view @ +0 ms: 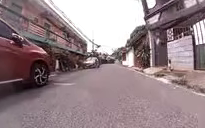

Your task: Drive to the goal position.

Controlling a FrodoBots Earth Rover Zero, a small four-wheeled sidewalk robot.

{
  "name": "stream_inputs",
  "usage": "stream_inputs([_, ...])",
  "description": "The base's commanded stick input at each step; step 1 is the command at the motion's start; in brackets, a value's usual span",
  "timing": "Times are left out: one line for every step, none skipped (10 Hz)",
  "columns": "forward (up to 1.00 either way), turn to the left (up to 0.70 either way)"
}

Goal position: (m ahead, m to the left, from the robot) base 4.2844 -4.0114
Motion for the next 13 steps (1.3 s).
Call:
stream_inputs([0.5,0.06])
stream_inputs([0.5,-0.42])
stream_inputs([0.5,-0.44])
stream_inputs([0.5,-0.11])
stream_inputs([0.5,0.06])
stream_inputs([0.5,0.06])
stream_inputs([0.5,0.06])
stream_inputs([0.5,0.06])
stream_inputs([0.5,0.06])
stream_inputs([0.5,0.06])
stream_inputs([0.5,0.06])
stream_inputs([0.5,0.06])
stream_inputs([0.5,0.06])
